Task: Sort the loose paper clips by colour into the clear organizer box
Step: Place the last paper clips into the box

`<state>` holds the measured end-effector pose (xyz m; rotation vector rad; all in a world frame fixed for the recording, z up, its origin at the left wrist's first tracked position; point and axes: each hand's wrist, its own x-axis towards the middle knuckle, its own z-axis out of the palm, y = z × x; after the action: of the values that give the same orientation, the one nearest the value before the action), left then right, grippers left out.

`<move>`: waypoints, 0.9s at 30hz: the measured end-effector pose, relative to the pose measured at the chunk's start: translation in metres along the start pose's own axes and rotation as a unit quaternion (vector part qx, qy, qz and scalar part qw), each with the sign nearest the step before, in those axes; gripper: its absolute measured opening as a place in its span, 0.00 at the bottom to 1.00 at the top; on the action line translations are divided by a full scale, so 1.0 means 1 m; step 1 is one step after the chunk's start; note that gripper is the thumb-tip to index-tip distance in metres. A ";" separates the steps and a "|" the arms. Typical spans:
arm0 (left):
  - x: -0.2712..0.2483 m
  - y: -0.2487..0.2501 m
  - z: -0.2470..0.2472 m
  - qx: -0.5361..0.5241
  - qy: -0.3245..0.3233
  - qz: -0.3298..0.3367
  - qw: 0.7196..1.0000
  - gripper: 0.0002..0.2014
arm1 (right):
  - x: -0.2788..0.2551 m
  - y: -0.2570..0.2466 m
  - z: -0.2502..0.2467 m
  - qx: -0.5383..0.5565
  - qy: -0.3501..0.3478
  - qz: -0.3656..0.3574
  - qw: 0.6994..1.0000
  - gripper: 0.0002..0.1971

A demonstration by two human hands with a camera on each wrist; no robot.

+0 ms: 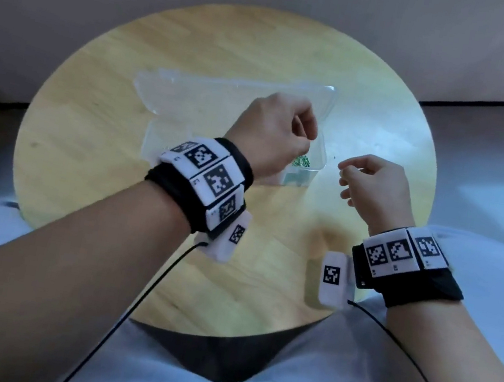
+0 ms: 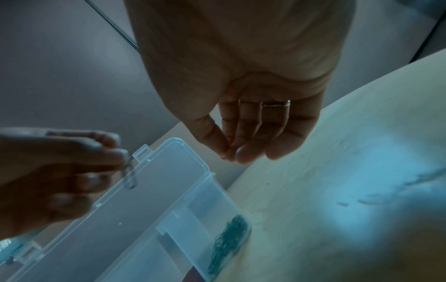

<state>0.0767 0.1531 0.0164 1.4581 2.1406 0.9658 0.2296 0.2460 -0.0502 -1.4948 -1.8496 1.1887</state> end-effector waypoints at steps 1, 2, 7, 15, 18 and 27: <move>0.011 0.001 0.007 0.000 0.025 0.003 1.000 0.08 | 0.000 0.000 0.000 0.003 0.000 -0.001 1.000 0.09; 0.021 0.000 0.015 0.006 0.035 0.000 0.999 0.08 | 0.001 0.001 0.000 0.006 0.001 -0.002 1.000 0.09; 0.027 -0.018 0.039 0.101 -0.048 -0.011 0.994 0.09 | 0.000 0.002 -0.004 0.004 0.005 -0.017 1.000 0.09; -0.048 -0.039 0.007 0.135 0.123 0.112 0.977 0.15 | -0.012 -0.040 0.015 -0.025 0.097 -0.303 0.948 0.20; -0.046 -0.049 -0.031 0.197 0.228 0.051 0.952 0.24 | -0.002 -0.066 0.030 -0.061 0.076 -0.349 0.932 0.23; -0.034 -0.094 -0.081 0.247 0.102 -0.071 0.961 0.25 | 0.003 -0.090 0.032 -0.276 -0.066 -0.247 0.927 0.28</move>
<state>-0.0239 0.0737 0.0024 1.4301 2.7412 0.5697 0.1555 0.2361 0.0095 -1.0920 -2.5977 0.5595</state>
